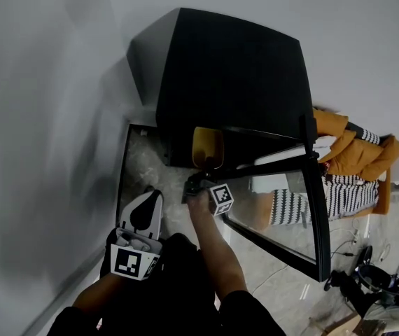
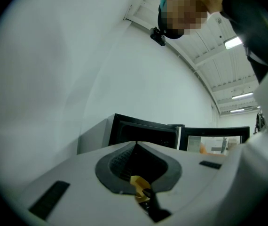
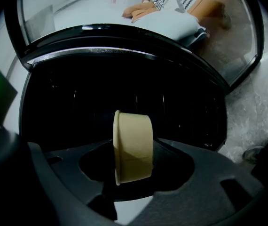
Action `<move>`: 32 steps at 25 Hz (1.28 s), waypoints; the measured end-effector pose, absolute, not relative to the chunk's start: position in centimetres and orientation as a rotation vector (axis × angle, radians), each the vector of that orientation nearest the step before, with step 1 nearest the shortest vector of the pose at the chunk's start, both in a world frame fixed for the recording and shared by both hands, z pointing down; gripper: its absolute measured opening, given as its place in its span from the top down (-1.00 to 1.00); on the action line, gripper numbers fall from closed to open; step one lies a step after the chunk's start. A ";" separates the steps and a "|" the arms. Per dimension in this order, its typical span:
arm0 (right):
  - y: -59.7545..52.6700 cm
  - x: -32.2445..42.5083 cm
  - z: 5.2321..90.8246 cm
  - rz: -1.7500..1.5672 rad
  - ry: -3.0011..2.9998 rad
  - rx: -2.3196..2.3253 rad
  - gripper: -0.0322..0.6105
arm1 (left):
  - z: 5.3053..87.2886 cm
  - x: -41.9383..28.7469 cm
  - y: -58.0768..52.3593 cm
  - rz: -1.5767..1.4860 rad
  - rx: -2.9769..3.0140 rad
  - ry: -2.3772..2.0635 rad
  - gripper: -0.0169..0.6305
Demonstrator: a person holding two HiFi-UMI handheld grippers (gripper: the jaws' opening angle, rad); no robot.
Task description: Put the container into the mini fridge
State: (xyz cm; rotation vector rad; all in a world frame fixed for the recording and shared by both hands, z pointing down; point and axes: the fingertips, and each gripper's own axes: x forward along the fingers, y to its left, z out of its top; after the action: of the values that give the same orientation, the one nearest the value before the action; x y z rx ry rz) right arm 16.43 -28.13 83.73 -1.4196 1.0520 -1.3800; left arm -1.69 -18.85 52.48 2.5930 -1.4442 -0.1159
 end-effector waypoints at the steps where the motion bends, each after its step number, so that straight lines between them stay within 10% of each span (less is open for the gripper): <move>1: -28.3 16.5 83.8 -1.375 1.049 -1.419 0.32 | 52.5 -1.8 -18.8 -0.113 2.588 -1.443 0.93; 32: -33.6 17.2 84.3 -1.295 1.083 -1.428 0.32 | 53.2 -2.5 -19.8 -0.103 2.560 -1.437 0.93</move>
State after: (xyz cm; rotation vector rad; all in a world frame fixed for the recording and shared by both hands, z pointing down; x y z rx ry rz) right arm 17.19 -33.63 84.32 -1.4276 1.0829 -1.2949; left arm -2.46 -19.83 53.23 2.5604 -1.4368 -0.1031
